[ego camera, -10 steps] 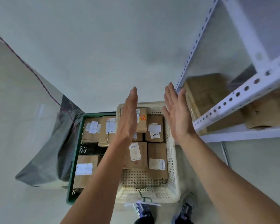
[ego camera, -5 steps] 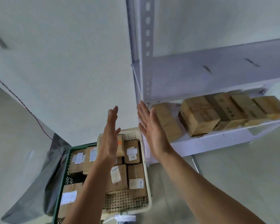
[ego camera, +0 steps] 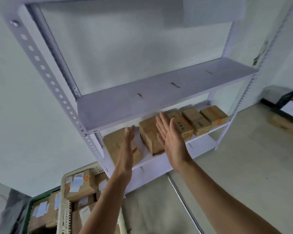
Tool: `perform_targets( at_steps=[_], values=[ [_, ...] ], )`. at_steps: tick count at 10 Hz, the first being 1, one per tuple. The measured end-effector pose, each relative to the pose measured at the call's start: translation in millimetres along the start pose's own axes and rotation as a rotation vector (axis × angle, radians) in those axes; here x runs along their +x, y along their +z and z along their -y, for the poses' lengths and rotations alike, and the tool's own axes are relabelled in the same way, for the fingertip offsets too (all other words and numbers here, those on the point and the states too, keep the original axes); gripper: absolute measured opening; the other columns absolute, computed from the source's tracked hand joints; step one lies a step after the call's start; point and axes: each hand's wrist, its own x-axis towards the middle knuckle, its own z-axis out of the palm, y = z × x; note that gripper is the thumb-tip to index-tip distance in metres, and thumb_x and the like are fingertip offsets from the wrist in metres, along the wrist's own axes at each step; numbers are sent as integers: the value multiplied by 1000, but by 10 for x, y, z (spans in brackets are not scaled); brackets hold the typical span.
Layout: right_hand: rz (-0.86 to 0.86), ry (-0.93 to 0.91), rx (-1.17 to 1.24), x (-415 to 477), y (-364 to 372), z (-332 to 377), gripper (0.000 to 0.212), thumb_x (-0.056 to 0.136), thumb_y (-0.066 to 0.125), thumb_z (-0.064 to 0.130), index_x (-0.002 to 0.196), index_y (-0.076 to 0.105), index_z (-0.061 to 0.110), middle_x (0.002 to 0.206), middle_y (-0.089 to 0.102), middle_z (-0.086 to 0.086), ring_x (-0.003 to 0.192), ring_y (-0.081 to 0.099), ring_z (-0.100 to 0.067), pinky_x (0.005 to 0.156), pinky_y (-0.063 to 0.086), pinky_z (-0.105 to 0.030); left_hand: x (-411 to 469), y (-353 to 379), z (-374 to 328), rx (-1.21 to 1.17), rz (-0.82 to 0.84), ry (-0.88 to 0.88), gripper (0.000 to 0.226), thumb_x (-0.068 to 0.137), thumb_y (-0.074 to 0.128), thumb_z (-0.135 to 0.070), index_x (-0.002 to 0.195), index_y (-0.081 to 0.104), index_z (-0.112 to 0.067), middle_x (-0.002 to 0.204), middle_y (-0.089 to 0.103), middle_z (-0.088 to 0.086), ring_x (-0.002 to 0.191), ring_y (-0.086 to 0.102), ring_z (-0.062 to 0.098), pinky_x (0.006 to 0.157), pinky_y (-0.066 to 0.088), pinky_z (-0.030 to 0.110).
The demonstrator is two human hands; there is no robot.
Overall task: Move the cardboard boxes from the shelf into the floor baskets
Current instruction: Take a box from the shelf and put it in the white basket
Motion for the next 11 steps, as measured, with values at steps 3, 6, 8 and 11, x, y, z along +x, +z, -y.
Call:
perform_targets(
  at_steps=[3,6,8,11],
  values=[
    [-158,-27,32,391,-1443,187,90,74,46,99,151,41,53,165,39,26,153,31,6,131,18,-37,845,1418,114,-26,189,-78,87,93,32,-89,163,42,-39,166,42,-21,156,37,6,131,28,52],
    [-419,9,-87,1047,-2843,379,64,78,55,94,132,54,61,159,47,21,148,44,2,125,30,-36,1789,2692,136,-73,360,-207,117,78,35,-102,171,31,-32,178,31,-8,163,29,16,133,22,49],
    [-406,58,-68,1416,-3517,543,102,78,48,96,162,35,39,168,38,15,155,34,-4,130,23,-39,2239,3230,181,-33,334,-263,93,93,27,-81,171,31,-30,177,32,-7,164,28,18,126,22,41],
    [-318,184,-53,1950,-4901,618,87,88,26,77,166,27,36,170,32,17,157,27,-2,133,17,-41,2849,4352,681,-37,163,-333,82,104,28,-76,171,30,-29,178,30,-3,164,30,23,133,22,55]
  ],
)
